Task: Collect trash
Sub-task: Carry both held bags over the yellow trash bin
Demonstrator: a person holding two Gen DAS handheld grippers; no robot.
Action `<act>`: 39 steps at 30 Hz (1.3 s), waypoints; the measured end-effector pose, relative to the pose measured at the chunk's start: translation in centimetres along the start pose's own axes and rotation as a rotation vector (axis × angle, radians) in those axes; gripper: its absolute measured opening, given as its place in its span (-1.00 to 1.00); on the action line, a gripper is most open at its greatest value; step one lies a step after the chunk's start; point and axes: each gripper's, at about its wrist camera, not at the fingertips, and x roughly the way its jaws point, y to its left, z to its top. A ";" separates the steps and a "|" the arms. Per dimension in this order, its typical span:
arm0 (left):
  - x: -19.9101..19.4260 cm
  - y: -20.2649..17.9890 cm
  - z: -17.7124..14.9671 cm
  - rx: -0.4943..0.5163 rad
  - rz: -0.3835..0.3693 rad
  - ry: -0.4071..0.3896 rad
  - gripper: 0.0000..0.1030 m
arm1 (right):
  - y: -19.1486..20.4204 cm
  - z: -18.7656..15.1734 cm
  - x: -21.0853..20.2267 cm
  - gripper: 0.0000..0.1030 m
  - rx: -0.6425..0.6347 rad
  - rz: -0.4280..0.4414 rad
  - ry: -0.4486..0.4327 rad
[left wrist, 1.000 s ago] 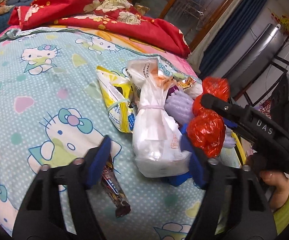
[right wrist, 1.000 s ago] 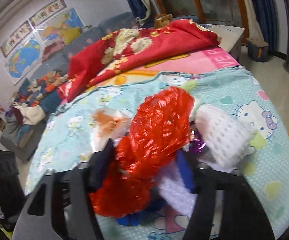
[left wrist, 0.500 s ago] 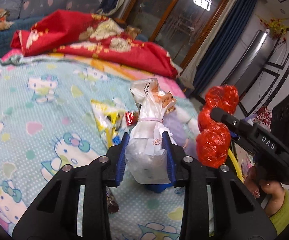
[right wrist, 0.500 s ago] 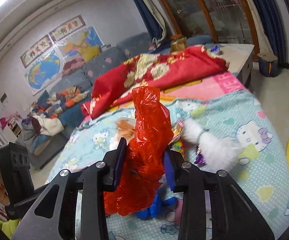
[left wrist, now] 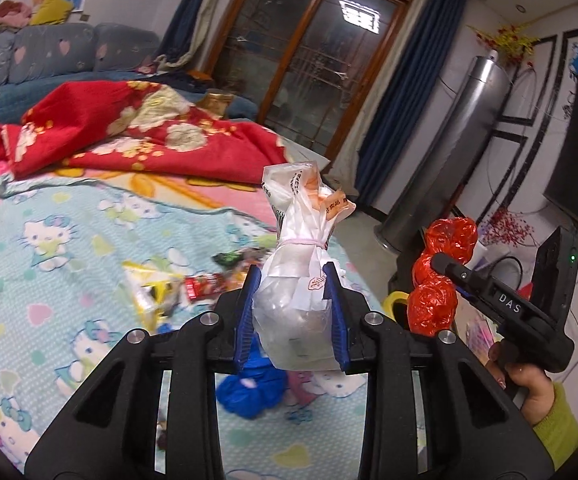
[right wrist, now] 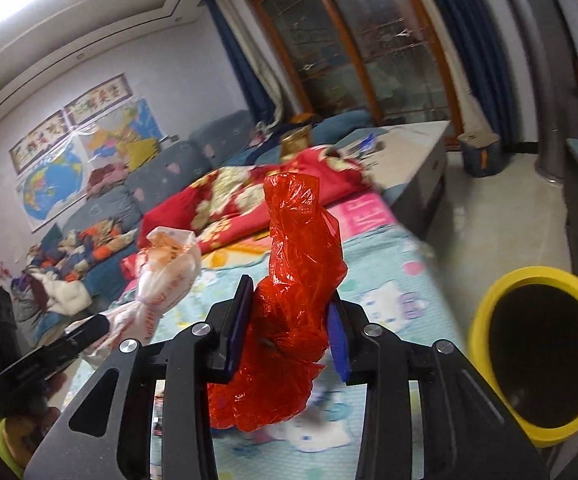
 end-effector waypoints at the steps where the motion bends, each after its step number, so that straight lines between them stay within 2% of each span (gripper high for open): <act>1: 0.6 -0.3 0.0 0.006 -0.006 0.006 -0.52 | -0.8 0.1 -0.3 -0.36 0.008 -0.017 -0.009; 11: 5.1 -5.7 -0.7 0.077 -0.081 0.063 -0.53 | -7.5 -0.1 -2.8 -0.36 0.071 -0.162 -0.076; 16: 7.6 -8.1 -1.5 0.115 -0.124 0.098 -0.53 | -11.2 -0.7 -3.9 -0.36 0.113 -0.263 -0.098; 19: 9.1 -10.2 -2.1 0.144 -0.156 0.121 -0.52 | -13.8 -1.6 -4.5 -0.36 0.142 -0.341 -0.106; 28: 13.6 -15.7 -4.8 0.229 -0.231 0.206 -0.52 | -19.7 -4.5 -6.0 -0.35 0.200 -0.497 -0.096; 39: 18.0 -20.4 -7.7 0.289 -0.272 0.275 -0.49 | -24.5 -6.4 -6.2 -0.32 0.260 -0.537 -0.032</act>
